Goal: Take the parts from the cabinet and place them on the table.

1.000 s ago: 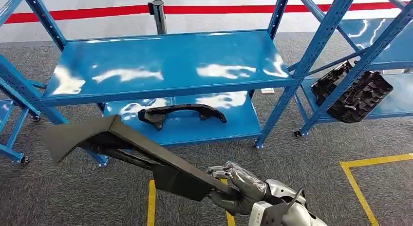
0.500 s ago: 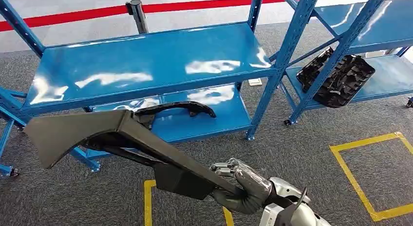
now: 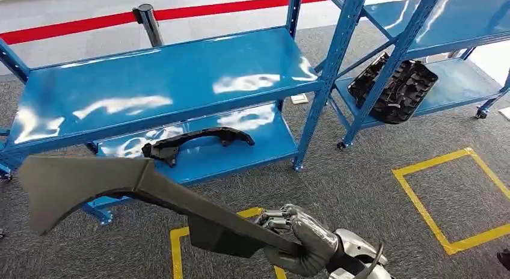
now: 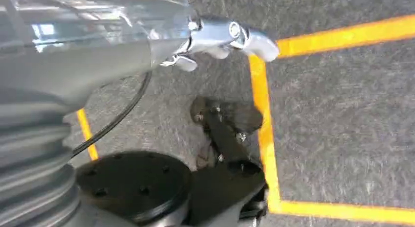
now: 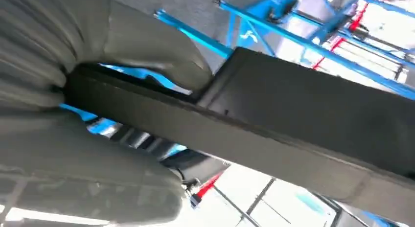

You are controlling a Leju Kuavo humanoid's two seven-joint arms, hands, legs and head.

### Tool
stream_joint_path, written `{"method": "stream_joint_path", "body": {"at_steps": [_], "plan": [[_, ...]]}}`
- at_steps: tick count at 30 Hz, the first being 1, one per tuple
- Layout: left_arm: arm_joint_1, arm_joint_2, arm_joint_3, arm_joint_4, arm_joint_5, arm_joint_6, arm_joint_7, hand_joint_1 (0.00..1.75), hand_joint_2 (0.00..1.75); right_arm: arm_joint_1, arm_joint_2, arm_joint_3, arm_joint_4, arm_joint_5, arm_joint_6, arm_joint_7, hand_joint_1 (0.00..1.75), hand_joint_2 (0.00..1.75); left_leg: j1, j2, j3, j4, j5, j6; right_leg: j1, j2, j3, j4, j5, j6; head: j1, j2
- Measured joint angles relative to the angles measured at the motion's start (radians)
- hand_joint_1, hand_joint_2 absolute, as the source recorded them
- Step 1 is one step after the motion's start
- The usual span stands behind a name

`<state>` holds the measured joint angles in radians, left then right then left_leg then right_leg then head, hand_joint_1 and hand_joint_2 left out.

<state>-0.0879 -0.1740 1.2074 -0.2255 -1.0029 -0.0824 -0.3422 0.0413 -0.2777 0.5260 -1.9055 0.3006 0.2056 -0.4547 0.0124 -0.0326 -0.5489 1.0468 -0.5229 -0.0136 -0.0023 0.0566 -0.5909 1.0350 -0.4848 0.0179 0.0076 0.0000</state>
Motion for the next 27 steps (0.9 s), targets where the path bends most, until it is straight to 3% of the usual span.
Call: {"method": "stream_joint_path", "body": {"at_steps": [1, 2, 4, 5, 6, 7, 8, 10, 11, 15, 16, 17, 20, 21, 22, 24, 25, 26, 27], "plan": [[-0.001, -0.003, 0.0, 0.0, -0.002, 0.0, 0.0, 0.0, 1.75, 0.007, 0.0, -0.003, -0.006, 0.005, -0.002, 0.001, 1.75, 1.75, 0.004, 0.01, 0.001, -0.004, 0.004, 0.007, -0.003, -0.013, -0.003, 0.007, -0.01, 0.004, 0.0, 0.0], [-0.002, -0.003, 0.0, 0.0, -0.003, 0.0, 0.001, 0.0, 1.75, 0.008, 0.0, -0.004, -0.012, 0.007, -0.005, 0.001, 1.75, 1.75, 0.005, 0.016, 0.0, -0.005, 0.004, 0.011, 0.0, -0.027, -0.017, 0.039, -0.037, 0.009, 0.001, 0.0], [0.0, -0.005, 0.0, 0.0, -0.005, 0.0, 0.001, 0.0, 1.75, 0.014, 0.0, -0.006, -0.018, 0.013, -0.01, 0.001, 1.75, 1.75, 0.005, 0.035, -0.003, -0.004, 0.004, 0.014, -0.005, -0.034, -0.088, 0.192, -0.115, 0.015, 0.001, 0.0], [0.0, -0.005, 0.0, 0.0, -0.005, 0.0, 0.001, 0.0, 1.75, 0.021, 0.0, -0.007, -0.018, 0.015, -0.01, 0.002, 1.75, 1.75, 0.006, 0.044, -0.004, -0.004, 0.004, 0.014, -0.007, -0.035, -0.122, 0.262, -0.139, 0.017, 0.001, 0.0], [0.0, -0.005, 0.0, 0.001, -0.005, -0.001, 0.001, 0.0, 1.75, 0.026, 0.0, -0.008, -0.018, 0.016, -0.01, 0.002, 1.75, 1.75, 0.006, 0.053, -0.005, -0.004, 0.004, 0.014, -0.01, -0.036, -0.139, 0.3, -0.143, 0.019, 0.001, 0.0], [-0.001, -0.005, 0.0, 0.001, -0.005, -0.001, 0.0, 0.0, 1.75, 0.027, 0.0, -0.008, -0.018, 0.016, -0.009, 0.002, 1.75, 1.75, 0.007, 0.061, -0.004, -0.004, 0.004, 0.014, -0.011, -0.038, -0.132, 0.289, -0.126, 0.021, 0.001, 0.0], [-0.002, -0.005, 0.0, 0.001, -0.005, -0.001, 0.0, 0.0, 1.75, 0.027, 0.0, -0.008, -0.018, 0.017, -0.009, 0.002, 1.75, 1.75, 0.008, 0.069, -0.004, -0.004, 0.004, 0.013, -0.012, -0.042, -0.105, 0.233, -0.09, 0.023, 0.001, 0.0], [-0.005, -0.005, 0.0, 0.001, -0.005, -0.001, 0.0, 0.0, 1.75, 0.025, 0.0, -0.008, -0.019, 0.016, -0.007, -0.001, 1.75, 1.75, 0.012, 0.079, 0.0, -0.004, 0.001, 0.008, -0.013, -0.066, -0.009, 0.049, -0.004, 0.023, 0.001, 0.0], [-0.005, -0.004, 0.0, 0.0, -0.005, 0.0, 0.0, 0.0, 1.75, 0.021, 0.001, -0.008, -0.019, 0.015, -0.006, -0.005, 1.75, 1.75, 0.007, 0.084, 0.0, -0.003, -0.001, 0.001, -0.008, -0.094, 0.017, 0.001, -0.012, 0.027, 0.001, 0.0], [-0.007, -0.005, 0.0, 0.0, -0.005, 0.002, 0.001, 0.0, 1.75, 0.018, 0.003, -0.007, -0.02, 0.002, 0.005, -0.018, 1.75, 1.75, 0.004, 0.1, 0.006, -0.013, 0.004, -0.022, -0.001, -0.076, 0.007, -0.006, -0.01, 0.003, -0.001, 0.0], [-0.008, -0.004, 0.0, 0.0, -0.005, 0.002, 0.001, 0.0, 1.75, 0.017, 0.007, -0.007, -0.021, -0.006, 0.005, -0.026, 1.75, 1.75, 0.009, 0.093, 0.006, -0.008, -0.006, -0.028, -0.009, -0.072, 0.011, -0.013, -0.005, -0.005, -0.001, 0.0], [-0.009, -0.004, 0.0, 0.0, -0.005, 0.003, 0.001, 0.0, 1.75, 0.014, 0.009, -0.008, -0.022, -0.013, 0.006, -0.032, 1.75, 1.75, 0.008, 0.067, -0.003, 0.02, -0.029, -0.027, -0.008, -0.068, 0.012, -0.013, -0.006, -0.01, -0.001, 0.0], [-0.006, -0.004, 0.0, 0.0, -0.005, 0.007, 0.003, 0.0, 1.75, 0.01, 0.017, -0.008, -0.021, -0.022, 0.011, -0.042, 1.75, 1.75, 0.004, 0.037, -0.102, 0.246, -0.139, -0.028, -0.005, -0.056, 0.012, -0.012, -0.007, -0.022, -0.002, 0.0], [-0.004, -0.003, 0.0, 0.0, -0.005, 0.009, 0.003, 0.0, 1.75, 0.01, 0.018, -0.008, -0.021, -0.024, 0.014, -0.045, 1.75, 1.75, 0.003, 0.036, -0.126, 0.3, -0.15, -0.027, -0.004, -0.048, 0.013, -0.012, -0.007, -0.022, -0.002, 0.0], [-0.003, -0.003, 0.0, 0.0, -0.006, 0.009, 0.003, 0.0, 1.75, 0.01, 0.019, -0.008, -0.021, -0.027, 0.018, -0.049, 1.75, 1.75, 0.003, 0.036, -0.127, 0.3, -0.135, -0.027, -0.003, -0.04, 0.014, -0.011, -0.008, -0.023, -0.002, 0.0], [-0.003, 0.0, 0.0, 0.0, -0.006, 0.01, 0.003, 0.0, 1.75, 0.009, 0.021, -0.009, -0.021, -0.032, 0.026, -0.056, 1.75, 1.75, 0.003, 0.033, -0.074, 0.175, -0.051, -0.023, -0.003, -0.022, 0.018, -0.009, -0.008, -0.022, -0.002, 0.0], [-0.003, 0.001, 0.0, 0.0, -0.006, 0.01, 0.002, 0.0, 1.75, 0.008, 0.023, -0.009, -0.021, -0.034, 0.026, -0.06, 1.75, 1.75, 0.004, 0.02, -0.037, 0.085, -0.004, -0.022, -0.003, -0.014, 0.019, -0.006, -0.011, -0.02, -0.002, 0.0], [-0.002, 0.004, 0.001, -0.001, -0.006, 0.01, 0.002, 0.0, 1.75, 0.007, 0.025, -0.009, -0.021, -0.039, 0.028, -0.064, 1.75, 1.75, 0.007, -0.022, -0.014, 0.025, 0.01, -0.02, -0.006, -0.007, 0.016, -0.002, -0.014, -0.015, -0.002, 0.0], [-0.002, 0.005, 0.001, -0.001, -0.006, 0.01, 0.001, 0.0, 1.75, 0.002, 0.026, -0.009, -0.02, -0.041, 0.03, -0.066, 1.75, 1.75, 0.007, -0.035, -0.006, 0.002, 0.002, -0.02, 0.004, 0.002, 0.009, 0.008, -0.016, -0.011, -0.002, 0.0]]}}
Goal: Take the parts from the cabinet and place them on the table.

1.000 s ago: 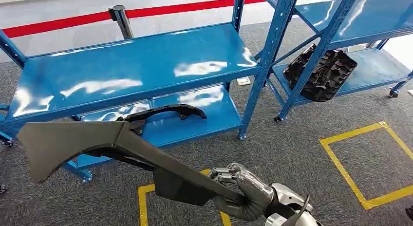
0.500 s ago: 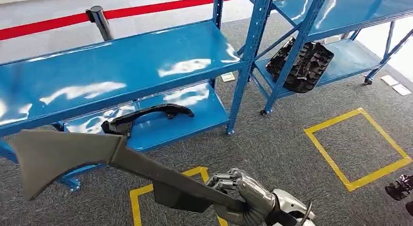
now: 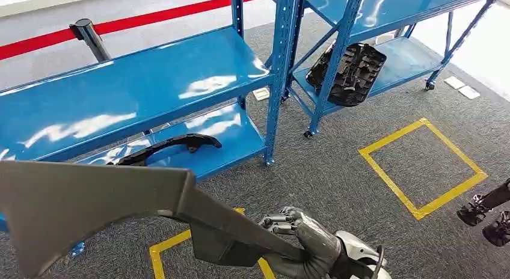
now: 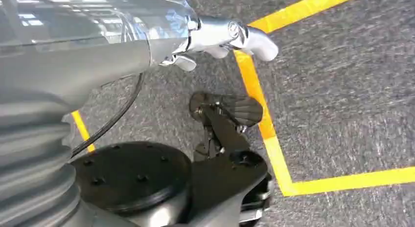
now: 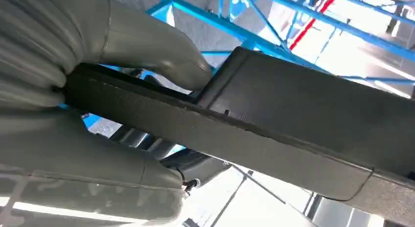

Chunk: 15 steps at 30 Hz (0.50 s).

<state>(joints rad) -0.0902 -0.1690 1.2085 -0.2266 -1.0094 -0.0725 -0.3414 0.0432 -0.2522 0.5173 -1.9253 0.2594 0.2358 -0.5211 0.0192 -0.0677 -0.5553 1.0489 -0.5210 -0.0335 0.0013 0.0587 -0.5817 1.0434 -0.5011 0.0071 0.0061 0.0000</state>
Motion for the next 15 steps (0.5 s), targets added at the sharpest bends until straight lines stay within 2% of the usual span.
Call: {"method": "stream_joint_path", "body": {"at_steps": [3, 4, 5, 6, 8, 9, 10, 11, 12, 13, 14, 15], "plan": [[0.001, 0.002, 0.001, -0.001, 0.001, -0.001, -0.005, 0.0, 1.75, 0.002, 0.005, 0.001, 0.003, -0.004, 0.007, -0.01, 1.75, 1.75, -0.01, 0.018, -0.005, 0.005, -0.001, 0.013, -0.013, 0.02, -0.008, -0.008, 0.01, 0.016, 0.0, 0.0], [0.0, 0.003, 0.001, -0.001, 0.002, -0.001, -0.007, 0.0, 1.75, 0.003, 0.005, 0.001, 0.004, -0.005, 0.007, -0.013, 1.75, 1.75, -0.003, 0.029, -0.004, -0.004, 0.003, 0.02, -0.01, 0.02, -0.011, -0.006, 0.007, 0.02, 0.0, 0.0], [-0.003, 0.005, 0.001, -0.003, 0.002, -0.001, -0.008, 0.0, 1.75, 0.003, 0.006, 0.001, 0.005, -0.007, 0.007, -0.016, 1.75, 1.75, -0.001, 0.038, -0.002, -0.007, 0.006, 0.025, -0.008, -0.016, -0.016, 0.008, -0.005, 0.024, 0.002, 0.0], [-0.003, 0.006, 0.001, -0.004, 0.002, -0.001, -0.008, 0.0, 1.75, 0.0, 0.008, 0.001, 0.005, -0.007, 0.007, -0.018, 1.75, 1.75, 0.0, 0.048, -0.002, -0.007, 0.005, 0.03, -0.008, -0.032, -0.038, 0.054, -0.036, 0.027, 0.003, 0.0], [0.0, 0.006, 0.001, -0.005, 0.001, 0.002, -0.005, 0.0, 1.75, 0.002, 0.011, 0.002, 0.008, -0.007, 0.006, -0.019, 1.75, 1.75, 0.0, 0.073, -0.002, -0.006, 0.004, 0.033, -0.013, -0.041, -0.118, 0.217, -0.109, 0.03, 0.002, 0.0], [0.0, 0.007, 0.002, -0.005, 0.0, 0.004, -0.001, 0.0, 1.75, 0.006, 0.012, 0.002, 0.009, -0.005, 0.006, -0.021, 1.75, 1.75, 0.0, 0.084, -0.003, -0.006, 0.003, 0.033, -0.014, -0.042, -0.151, 0.279, -0.124, 0.032, 0.002, 0.0], [0.0, 0.008, 0.002, -0.005, 0.0, 0.007, 0.003, 0.0, 1.75, 0.007, 0.012, 0.003, 0.011, -0.003, 0.006, -0.022, 1.75, 1.75, 0.0, 0.094, -0.002, -0.006, 0.002, 0.033, -0.016, -0.043, -0.163, 0.298, -0.118, 0.034, 0.002, 0.0], [0.0, 0.008, 0.002, -0.005, 0.0, 0.01, 0.004, 0.0, 1.75, 0.008, 0.012, 0.004, 0.012, -0.002, 0.006, -0.023, 1.75, 1.75, 0.001, 0.103, -0.001, -0.006, 0.001, 0.032, -0.018, -0.045, -0.15, 0.267, -0.089, 0.036, 0.002, 0.0], [-0.001, 0.008, 0.002, -0.005, 0.0, 0.01, 0.005, 0.0, 1.75, 0.008, 0.012, 0.004, 0.012, -0.002, 0.007, -0.024, 1.75, 1.75, 0.003, 0.111, 0.002, -0.006, -0.001, 0.03, -0.019, -0.051, -0.114, 0.192, -0.044, 0.036, 0.002, 0.0], [-0.001, 0.008, 0.002, -0.005, 0.0, 0.01, 0.005, 0.0, 1.75, 0.006, 0.012, 0.005, 0.012, -0.002, 0.007, -0.024, 1.75, 1.75, 0.005, 0.118, 0.006, -0.006, -0.004, 0.026, -0.019, -0.063, -0.064, 0.092, 0.004, 0.036, 0.002, 0.0], [-0.002, 0.008, 0.002, -0.005, 0.0, 0.01, 0.005, 0.0, 1.75, 0.004, 0.012, 0.005, 0.012, -0.002, 0.007, -0.026, 1.75, 1.75, 0.004, 0.125, 0.01, -0.006, -0.007, 0.02, -0.019, -0.094, -0.02, 0.003, 0.031, 0.035, 0.003, 0.0], [-0.002, 0.01, 0.002, -0.006, 0.0, 0.01, 0.005, 0.0, 1.75, -0.003, 0.013, 0.006, 0.014, -0.002, 0.01, -0.026, 1.75, 1.75, -0.004, 0.13, 0.008, -0.005, -0.01, 0.015, -0.006, -0.106, -0.014, -0.01, 0.015, 0.036, 0.003, 0.0]]}}
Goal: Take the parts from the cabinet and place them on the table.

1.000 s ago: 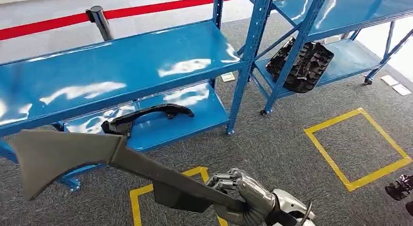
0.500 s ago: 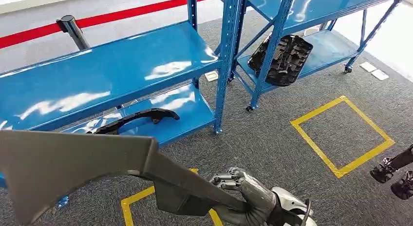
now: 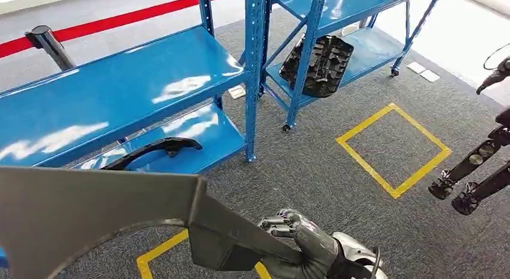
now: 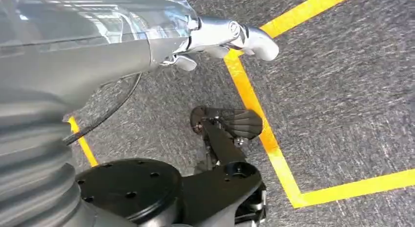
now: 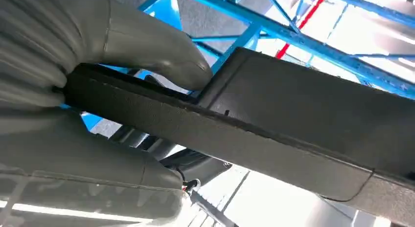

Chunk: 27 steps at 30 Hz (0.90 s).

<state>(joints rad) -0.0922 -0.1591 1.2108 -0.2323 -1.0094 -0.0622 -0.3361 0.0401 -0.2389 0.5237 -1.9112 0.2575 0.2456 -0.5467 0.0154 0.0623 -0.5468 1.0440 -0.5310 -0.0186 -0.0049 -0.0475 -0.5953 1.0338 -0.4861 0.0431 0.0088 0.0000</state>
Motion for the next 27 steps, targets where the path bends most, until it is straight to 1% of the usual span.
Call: {"method": "stream_joint_path", "body": {"at_steps": [1, 2, 3, 4, 5, 6, 7, 8, 9, 10, 11, 12, 13, 14, 15, 16, 17, 18, 19, 20, 21, 22, 23, 24, 25, 26, 27], "plan": [[0.0, 0.0, 0.0, 0.0, 0.0, 0.0, 0.0, 0.0, 1.75, -0.003, 0.003, 0.0, 0.001, -0.001, 0.002, -0.001, 1.75, 1.75, 0.0, 0.003, 0.001, -0.002, 0.001, -0.004, -0.003, 0.01, -0.004, 0.002, 0.004, -0.007, -0.002, 0.0], [-0.001, 0.0, 0.0, 0.0, -0.002, 0.0, 0.0, 0.0, 1.75, -0.004, 0.003, 0.0, 0.003, -0.005, 0.005, -0.002, 1.75, 1.75, -0.003, 0.008, 0.004, -0.006, 0.001, -0.008, -0.002, 0.015, -0.006, 0.002, 0.003, -0.009, -0.002, 0.0], [-0.002, 0.0, 0.0, 0.0, -0.005, -0.001, 0.0, 0.0, 1.75, -0.005, 0.003, 0.001, 0.007, -0.006, 0.006, -0.002, 1.75, 1.75, -0.001, 0.014, 0.009, -0.011, 0.003, -0.013, 0.0, 0.021, -0.006, 0.002, 0.002, -0.013, -0.002, 0.0], [-0.003, 0.0, 0.0, 0.0, -0.005, -0.002, -0.005, 0.0, 1.75, -0.006, 0.005, 0.001, 0.009, -0.008, 0.006, -0.002, 1.75, 1.75, 0.001, 0.018, 0.014, -0.013, 0.001, -0.021, -0.001, 0.028, -0.005, -0.003, 0.005, -0.022, -0.002, 0.0], [-0.006, 0.0, 0.0, 0.0, -0.008, -0.004, -0.01, 0.0, 1.75, -0.006, 0.008, 0.002, 0.009, -0.008, 0.006, -0.001, 1.75, 1.75, 0.007, -0.003, 0.014, -0.001, -0.012, -0.025, -0.008, 0.032, 0.001, -0.008, 0.008, -0.029, -0.002, 0.0], [-0.006, 0.0, 0.0, 0.0, -0.011, -0.006, -0.013, 0.0, 1.75, -0.009, 0.009, 0.002, 0.01, -0.008, 0.006, -0.002, 1.75, 1.75, 0.005, -0.03, -0.002, 0.038, -0.041, -0.024, -0.008, 0.036, 0.002, -0.008, 0.007, -0.036, -0.002, 0.0], [-0.006, 0.0, -0.001, 0.0, -0.016, -0.008, -0.013, 0.0, 1.75, -0.012, 0.012, 0.003, 0.011, -0.008, 0.006, -0.001, 1.75, 1.75, 0.005, -0.046, -0.032, 0.109, -0.081, -0.024, -0.008, 0.041, 0.002, -0.008, 0.007, -0.042, -0.002, 0.0], [-0.004, 0.0, -0.001, 0.0, -0.021, -0.008, -0.013, 0.0, 1.75, -0.011, 0.015, 0.004, 0.012, -0.008, 0.006, 0.0, 1.75, 1.75, 0.002, -0.055, -0.074, 0.199, -0.121, -0.024, -0.007, 0.048, 0.003, -0.007, 0.007, -0.044, -0.002, 0.0], [-0.001, 0.0, -0.001, 0.001, -0.026, -0.009, -0.013, 0.0, 1.75, -0.009, 0.018, 0.007, 0.013, -0.006, 0.006, 0.003, 1.75, 1.75, 0.001, -0.059, -0.113, 0.281, -0.147, -0.024, -0.005, 0.058, 0.002, -0.007, 0.007, -0.045, -0.002, 0.0], [0.001, 0.0, -0.002, 0.001, -0.028, -0.009, -0.012, 0.0, 1.75, -0.006, 0.02, 0.011, 0.014, -0.002, 0.003, 0.01, 1.75, 1.75, 0.0, -0.059, -0.129, 0.312, -0.147, -0.023, -0.004, 0.068, 0.003, -0.007, 0.007, -0.045, -0.002, 0.0], [0.002, 0.0, -0.002, 0.001, -0.03, -0.009, -0.01, 0.0, 1.75, 0.0, 0.021, 0.014, 0.014, 0.006, -0.002, 0.019, 1.75, 1.75, 0.0, -0.059, -0.123, 0.292, -0.124, -0.021, -0.003, 0.078, 0.005, -0.006, 0.007, -0.045, -0.002, 0.0], [0.002, 0.0, -0.002, 0.001, -0.034, -0.009, -0.01, 0.0, 1.75, 0.008, 0.023, 0.015, 0.014, 0.013, -0.006, 0.024, 1.75, 1.75, 0.001, -0.061, -0.099, 0.232, -0.082, -0.02, -0.004, 0.089, 0.007, -0.005, 0.006, -0.045, -0.002, 0.0], [0.002, 0.0, -0.002, 0.001, -0.039, -0.009, -0.008, 0.0, 1.75, 0.017, 0.024, 0.017, 0.013, 0.021, -0.013, 0.029, 1.75, 1.75, 0.002, -0.068, -0.06, 0.139, -0.031, -0.019, -0.005, 0.1, 0.009, -0.003, 0.005, -0.043, -0.002, 0.0], [0.002, 0.0, -0.003, 0.001, -0.045, -0.009, -0.003, 0.0, 1.75, 0.026, 0.026, 0.021, 0.01, 0.033, -0.023, 0.034, 1.75, 1.75, 0.005, -0.096, -0.021, 0.046, 0.015, -0.018, -0.006, 0.11, 0.009, 0.002, 0.002, -0.038, -0.002, 0.0], [0.003, 0.0, -0.003, 0.002, -0.049, -0.009, 0.0, 0.0, 1.75, 0.039, 0.028, 0.024, 0.005, 0.044, -0.031, 0.037, 1.75, 1.75, 0.008, -0.144, -0.011, 0.017, 0.0, -0.017, -0.002, 0.116, 0.003, 0.007, -0.001, -0.032, -0.002, 0.0], [0.004, -0.001, -0.004, 0.002, -0.053, -0.009, 0.001, 0.0, 1.75, 0.055, 0.028, 0.029, -0.005, 0.059, -0.042, 0.043, 1.75, 1.75, 0.008, -0.135, -0.013, 0.013, 0.005, -0.013, 0.0, 0.126, -0.002, 0.011, -0.001, -0.029, -0.001, 0.0], [0.007, -0.002, -0.005, 0.002, -0.054, -0.009, 0.006, 0.0, 1.75, 0.072, 0.028, 0.032, -0.015, 0.067, -0.047, 0.045, 1.75, 1.75, 0.003, -0.128, -0.015, 0.013, 0.005, -0.01, -0.004, 0.131, -0.003, 0.008, 0.003, -0.024, -0.001, 0.0], [0.008, -0.002, -0.007, 0.002, -0.055, -0.009, 0.009, 0.0, 1.75, 0.086, 0.028, 0.039, -0.024, 0.074, -0.051, 0.047, 1.75, 1.75, -0.001, -0.122, -0.014, 0.014, 0.005, -0.005, -0.007, 0.138, -0.003, 0.004, 0.006, -0.018, -0.001, 0.0], [0.007, -0.002, -0.008, 0.002, -0.056, -0.009, 0.01, 0.0, 1.75, 0.097, 0.029, 0.045, -0.029, 0.078, -0.053, 0.05, 1.75, 1.75, -0.001, -0.113, -0.014, 0.012, 0.007, 0.002, -0.008, 0.147, -0.004, 0.002, 0.008, -0.013, -0.001, 0.0], [0.005, -0.006, -0.009, 0.002, -0.057, -0.008, 0.011, 0.0, 1.75, 0.103, 0.029, 0.046, -0.033, 0.077, -0.053, 0.051, 1.75, 1.75, 0.006, -0.098, -0.012, 0.007, 0.011, 0.01, -0.01, 0.134, -0.007, 0.008, 0.001, -0.011, -0.001, 0.0], [0.005, -0.005, -0.01, 0.002, -0.057, -0.008, 0.011, 0.0, 1.75, 0.104, 0.029, 0.046, -0.036, 0.077, -0.056, 0.052, 1.75, 1.75, 0.007, -0.089, -0.011, 0.006, 0.011, 0.015, -0.004, 0.095, -0.021, 0.037, -0.021, -0.008, 0.001, 0.0], [0.006, -0.008, -0.01, 0.002, -0.057, -0.008, 0.011, 0.0, 1.75, 0.102, 0.029, 0.047, -0.038, 0.077, -0.056, 0.053, 1.75, 1.75, 0.006, -0.076, -0.012, 0.006, 0.01, 0.018, -0.005, 0.078, -0.054, 0.104, -0.059, -0.005, 0.001, 0.0], [0.008, -0.01, -0.01, 0.002, -0.057, -0.009, 0.013, 0.0, 1.75, 0.102, 0.03, 0.047, -0.038, 0.076, -0.056, 0.053, 1.75, 1.75, 0.005, -0.062, -0.012, 0.006, 0.01, 0.018, -0.006, 0.069, -0.094, 0.185, -0.097, -0.003, 0.001, 0.0], [0.009, -0.01, -0.01, 0.002, -0.057, -0.009, 0.015, 0.0, 1.75, 0.104, 0.032, 0.047, -0.038, 0.074, -0.054, 0.053, 1.75, 1.75, 0.005, -0.049, -0.013, 0.006, 0.009, 0.019, -0.007, 0.066, -0.132, 0.263, -0.124, -0.003, 0.001, 0.0], [0.008, -0.01, -0.01, 0.002, -0.056, -0.009, 0.015, 0.0, 1.75, 0.106, 0.033, 0.047, -0.038, 0.073, -0.052, 0.054, 1.75, 1.75, 0.005, -0.036, -0.013, 0.007, 0.009, 0.019, -0.007, 0.064, -0.157, 0.312, -0.133, -0.002, 0.001, 0.0], [0.008, -0.011, -0.01, 0.002, -0.056, -0.009, 0.015, 0.0, 1.75, 0.106, 0.034, 0.047, -0.038, 0.072, -0.05, 0.053, 1.75, 1.75, 0.005, -0.023, -0.013, 0.007, 0.008, 0.02, -0.007, 0.064, -0.154, 0.305, -0.116, -0.001, 0.001, 0.0], [0.006, -0.013, -0.01, 0.002, -0.056, -0.01, 0.015, 0.0, 1.75, 0.106, 0.034, 0.047, -0.038, 0.07, -0.05, 0.051, 1.75, 1.75, 0.005, -0.015, -0.012, 0.007, 0.007, 0.019, -0.007, 0.062, -0.128, 0.254, -0.083, -0.001, 0.001, 0.0]]}}
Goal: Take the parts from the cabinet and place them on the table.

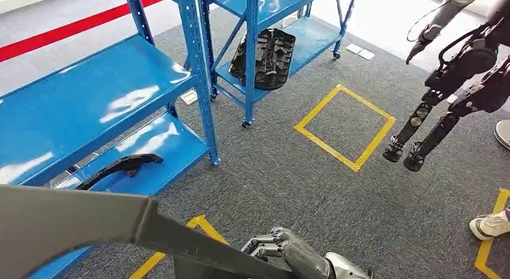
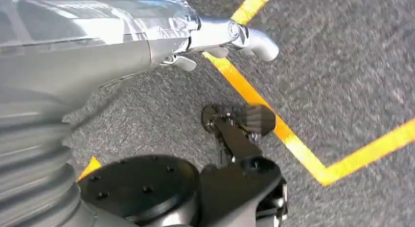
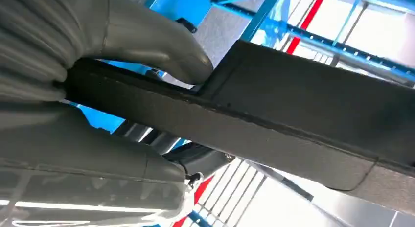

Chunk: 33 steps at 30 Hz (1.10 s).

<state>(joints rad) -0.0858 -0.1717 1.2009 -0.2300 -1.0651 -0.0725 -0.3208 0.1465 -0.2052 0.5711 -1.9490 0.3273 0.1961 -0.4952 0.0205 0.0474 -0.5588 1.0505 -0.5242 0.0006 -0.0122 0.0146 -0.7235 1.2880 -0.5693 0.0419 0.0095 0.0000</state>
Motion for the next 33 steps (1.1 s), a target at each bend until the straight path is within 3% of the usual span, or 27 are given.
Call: {"method": "stream_joint_path", "body": {"at_steps": [2, 3, 4, 7, 8, 9, 10, 11, 12, 13, 14, 15, 17, 18, 19, 22, 23, 24, 25, 26, 28, 29, 30, 32, 33], "plan": [[-0.002, -0.003, -0.001, 0.0, 0.0, 0.0, -0.001, 0.0, 1.75, 0.0, 0.0, 0.0, 0.0, -0.005, 0.0, -0.007, 1.75, 1.75, 0.0, 0.015, 0.005, 0.0, -0.003, -0.003, 0.001, -0.026, 0.099, -0.186, 0.083, -0.003, 0.0, 0.0], [-0.002, -0.005, -0.001, 0.0, 0.001, 0.0, -0.001, 0.0, 1.75, -0.001, 0.0, 0.0, 0.0, -0.009, 0.0, -0.012, 1.75, 1.75, -0.003, 0.021, 0.007, 0.0, -0.005, -0.007, 0.005, -0.062, 0.132, -0.253, 0.083, -0.005, 0.0, 0.0], [-0.003, -0.005, -0.002, 0.0, 0.002, 0.0, -0.002, 0.0, 1.75, -0.003, 0.0, 0.0, -0.001, -0.011, 0.001, -0.015, 1.75, 1.75, -0.007, 0.025, 0.006, -0.001, -0.008, -0.013, 0.014, -0.057, 0.131, -0.255, 0.084, -0.01, 0.0, 0.0], [-0.003, -0.006, -0.002, 0.0, 0.004, 0.002, -0.004, 0.0, 1.75, 0.01, 0.0, 0.0, -0.002, 0.002, -0.002, -0.027, 1.75, 1.75, -0.009, 0.038, 0.02, -0.013, -0.006, -0.028, 0.018, -0.039, 0.127, -0.255, 0.083, -0.021, 0.0, 0.0], [-0.003, -0.006, -0.003, 0.0, 0.006, 0.002, -0.004, 0.0, 1.75, 0.019, 0.0, -0.001, -0.008, 0.014, -0.008, -0.032, 1.75, 1.75, -0.009, 0.037, 0.02, -0.011, -0.012, -0.034, 0.008, -0.032, 0.134, -0.263, 0.087, -0.029, 0.0, 0.0], [-0.003, -0.006, -0.003, 0.0, 0.006, 0.003, -0.003, 0.0, 1.75, 0.027, 0.0, 0.0, -0.013, 0.019, -0.011, -0.038, 1.75, 1.75, -0.004, 0.004, 0.017, 0.007, -0.027, -0.037, 0.005, -0.028, 0.136, -0.264, 0.088, -0.032, 0.0, 0.0], [-0.002, -0.006, -0.003, 0.0, 0.008, 0.008, 0.0, 0.0, 1.75, 0.026, 0.0, 0.0, -0.013, 0.022, -0.011, -0.041, 1.75, 1.75, -0.004, -0.026, -0.005, 0.066, -0.067, -0.037, 0.004, -0.023, 0.137, -0.264, 0.087, -0.042, 0.0, 0.0], [0.0, -0.006, -0.002, 0.0, 0.01, 0.01, 0.002, 0.0, 1.75, 0.026, 0.0, 0.002, -0.013, 0.022, -0.012, -0.044, 1.75, 1.75, -0.005, -0.039, -0.044, 0.152, -0.111, -0.038, 0.004, -0.015, 0.137, -0.264, 0.086, -0.048, 0.0, 0.0], [0.002, -0.006, -0.002, 0.0, 0.01, 0.01, 0.002, 0.0, 1.75, 0.026, -0.001, 0.003, -0.013, 0.022, -0.013, -0.046, 1.75, 1.75, -0.005, -0.045, -0.085, 0.241, -0.146, -0.039, 0.006, -0.006, 0.138, -0.264, 0.086, -0.048, 0.0, 0.0], [0.004, -0.006, -0.002, 0.0, 0.011, 0.01, 0.002, 0.0, 1.75, 0.026, -0.001, 0.003, -0.013, 0.022, -0.014, -0.047, 1.75, 1.75, -0.005, -0.045, -0.112, 0.296, -0.158, -0.039, 0.007, 0.004, 0.138, -0.263, 0.086, -0.049, 0.0, 0.0], [0.005, -0.007, -0.002, 0.0, 0.013, 0.008, -0.001, 0.0, 1.75, 0.026, -0.001, 0.004, -0.013, 0.021, -0.016, -0.05, 1.75, 1.75, -0.005, -0.045, -0.121, 0.308, -0.15, -0.038, 0.007, 0.014, 0.139, -0.262, 0.086, -0.049, 0.0, 0.0], [0.005, -0.007, -0.002, 0.001, 0.013, 0.006, -0.005, 0.0, 1.75, 0.026, -0.001, 0.005, -0.013, 0.021, -0.016, -0.051, 1.75, 1.75, -0.004, -0.045, -0.106, 0.269, -0.116, -0.039, 0.006, 0.026, 0.142, -0.262, 0.085, -0.049, 0.0, 0.0], [0.004, -0.007, -0.002, 0.001, 0.012, 0.002, -0.008, 0.0, 1.75, 0.025, -0.001, 0.006, -0.012, 0.021, -0.016, -0.052, 1.75, 1.75, 0.0, -0.06, -0.031, 0.09, -0.013, -0.039, 0.002, 0.05, 0.147, -0.256, 0.08, -0.042, 0.0, 0.0], [0.005, -0.008, -0.002, 0.001, 0.012, 0.001, -0.009, 0.0, 1.75, 0.024, -0.001, 0.006, -0.012, 0.021, -0.016, -0.052, 1.75, 1.75, 0.007, -0.106, -0.006, 0.021, 0.004, -0.04, 0.001, 0.057, 0.144, -0.252, 0.076, -0.036, 0.0, 0.0], [0.005, -0.01, -0.003, 0.003, 0.011, 0.0, -0.009, 0.0, 1.75, 0.022, -0.001, 0.006, -0.012, 0.021, -0.016, -0.053, 1.75, 1.75, 0.008, -0.12, -0.002, 0.004, -0.004, -0.039, 0.01, 0.066, 0.136, -0.238, 0.072, -0.03, 0.0, 0.0], [0.007, -0.011, -0.002, 0.003, 0.008, 0.0, -0.01, 0.0, 1.75, 0.02, -0.001, 0.006, -0.012, 0.011, -0.017, -0.054, 1.75, 1.75, -0.004, -0.098, -0.005, 0.012, -0.003, -0.024, -0.001, 0.089, 0.132, -0.25, 0.081, -0.015, 0.0, 0.0], [0.005, -0.013, -0.002, 0.003, 0.005, 0.0, -0.011, 0.0, 1.75, 0.02, -0.001, 0.005, -0.011, 0.006, -0.017, -0.054, 1.75, 1.75, 0.003, -0.087, -0.004, 0.007, 0.001, -0.016, 0.0, 0.091, 0.129, -0.248, 0.079, -0.013, 0.0, 0.0], [0.002, -0.013, -0.002, 0.003, 0.004, 0.0, -0.013, 0.0, 1.75, 0.019, -0.001, 0.005, -0.011, 0.002, -0.017, -0.055, 1.75, 1.75, 0.005, -0.077, -0.003, 0.006, 0.002, -0.011, 0.005, 0.047, 0.125, -0.233, 0.068, -0.01, 0.0, 0.0], [0.001, -0.013, -0.002, 0.003, 0.004, 0.0, -0.018, 0.0, 1.75, 0.012, -0.002, 0.005, -0.011, -0.001, -0.017, -0.055, 1.75, 1.75, 0.004, -0.067, -0.003, 0.006, 0.0, -0.005, 0.006, 0.021, 0.103, -0.189, 0.039, -0.006, 0.003, 0.0], [0.001, -0.013, -0.002, 0.003, 0.003, 0.0, -0.019, 0.0, 1.75, 0.008, -0.002, 0.005, -0.011, -0.002, -0.017, -0.055, 1.75, 1.75, 0.004, -0.055, -0.003, 0.006, -0.001, -0.003, 0.004, 0.009, 0.066, -0.115, 0.001, -0.005, 0.002, 0.0], [0.003, -0.013, -0.002, 0.003, 0.003, 0.0, -0.019, 0.0, 1.75, 0.01, -0.005, 0.003, -0.011, -0.005, -0.017, -0.055, 1.75, 1.75, 0.003, -0.027, -0.003, 0.006, -0.003, -0.001, 0.001, 0.003, -0.017, 0.046, -0.058, -0.003, 0.002, 0.0], [0.002, -0.013, -0.002, 0.003, 0.003, 0.0, -0.019, 0.0, 1.75, 0.011, -0.006, 0.002, -0.011, -0.003, -0.018, -0.053, 1.75, 1.75, 0.003, -0.016, -0.002, 0.006, -0.004, -0.001, -0.001, 0.002, -0.034, 0.072, -0.055, -0.002, 0.002, 0.0], [0.001, -0.013, -0.002, 0.003, 0.003, -0.001, -0.02, 0.0, 1.75, 0.011, -0.008, -0.003, -0.012, 0.009, -0.024, -0.048, 1.75, 1.75, 0.004, -0.005, -0.001, 0.006, -0.007, -0.002, -0.002, 0.001, -0.021, 0.045, -0.027, 0.0, 0.002, 0.0], [0.0, -0.016, -0.002, 0.003, 0.002, -0.001, -0.021, 0.0, 1.75, 0.011, -0.012, -0.011, -0.011, 0.034, -0.035, -0.032, 1.75, 1.75, 0.007, 0.011, 0.007, 0.006, -0.012, -0.007, -0.002, -0.016, 0.06, -0.12, 0.061, 0.0, 0.002, 0.0], [-0.001, -0.016, -0.002, 0.003, 0.001, -0.001, -0.021, 0.0, 1.75, 0.01, -0.016, -0.016, -0.011, 0.048, -0.039, -0.024, 1.75, 1.75, 0.008, 0.017, 0.013, 0.006, -0.016, -0.013, -0.002, -0.043, 0.106, -0.208, 0.097, -0.001, 0.003, 0.0]]}}
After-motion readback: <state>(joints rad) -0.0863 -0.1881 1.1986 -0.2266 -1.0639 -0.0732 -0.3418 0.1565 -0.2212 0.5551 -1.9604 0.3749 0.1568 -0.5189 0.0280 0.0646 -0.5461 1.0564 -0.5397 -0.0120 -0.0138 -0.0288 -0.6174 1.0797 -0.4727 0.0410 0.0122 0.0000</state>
